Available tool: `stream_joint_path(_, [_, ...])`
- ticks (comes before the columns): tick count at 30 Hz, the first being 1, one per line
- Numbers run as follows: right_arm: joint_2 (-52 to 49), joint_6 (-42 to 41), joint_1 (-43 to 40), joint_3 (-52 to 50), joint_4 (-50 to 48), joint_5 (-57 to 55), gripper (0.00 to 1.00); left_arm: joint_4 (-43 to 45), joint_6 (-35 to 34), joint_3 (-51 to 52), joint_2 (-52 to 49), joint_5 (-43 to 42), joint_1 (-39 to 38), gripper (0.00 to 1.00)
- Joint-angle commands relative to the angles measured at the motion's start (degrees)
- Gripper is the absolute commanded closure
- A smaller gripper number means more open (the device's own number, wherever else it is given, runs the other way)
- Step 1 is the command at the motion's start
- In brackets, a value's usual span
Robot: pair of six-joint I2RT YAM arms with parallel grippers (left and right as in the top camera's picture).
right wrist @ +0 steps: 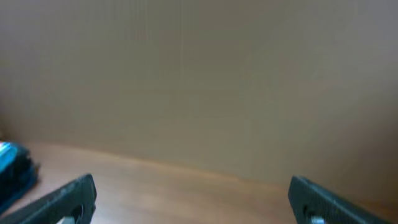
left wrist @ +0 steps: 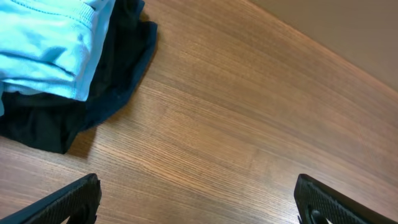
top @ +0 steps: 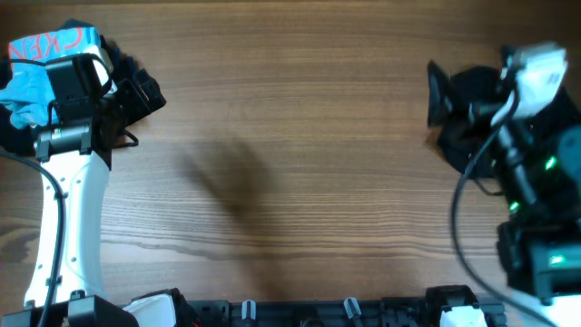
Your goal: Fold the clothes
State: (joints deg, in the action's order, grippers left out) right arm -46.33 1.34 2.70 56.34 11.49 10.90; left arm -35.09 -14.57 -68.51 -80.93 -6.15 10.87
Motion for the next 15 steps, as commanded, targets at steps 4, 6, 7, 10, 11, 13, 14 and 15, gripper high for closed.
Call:
stream_joint_path(4, [14.2,0.2,-2.8,-29.7,-19.1,4.6,0.00,0.1,-0.9,0.2,0.5,-0.9,-0.2,0.00])
stream_joint_path(6, [18.1,0.2,-3.2,-37.1,-25.1,4.6,0.00,0.1,-0.9,0.2,0.5,-0.9,-0.2,0.00])
stream_joint_path(7, [19.9,0.2,-3.2,-40.1,-27.3,4.5,0.00,0.1,-0.9,0.2,0.5,-0.9,-0.2,0.00])
stream_joint_path(10, [26.3,0.1,-3.2,-47.1,-29.3,2.6,0.00,0.1,-0.9,0.2,0.5,-0.9,-0.2,0.00])
stream_joint_path(11, [28.3,0.2,-3.2,-48.7,-29.3,2.0,0.00,0.1,-0.9,0.2,0.5,-0.9,-0.2,0.00])
stream_joint_path(13, [31.5,0.2,-3.2,-50.9,-28.6,1.0,0.00,0.1,-0.9,0.2,0.5,-0.9,-0.2,0.00])
stream_joint_path(14, [32.9,0.2,-3.3,-51.7,-28.3,0.5,0.00,0.1,-0.9,0.2,0.5,-0.9,-0.2,0.00])
stream_joint_path(15, [33.9,0.2,-3.4,-52.3,-28.1,0.2,0.00,0.1,-0.9,0.2,0.5,-0.9,-0.2,0.00])
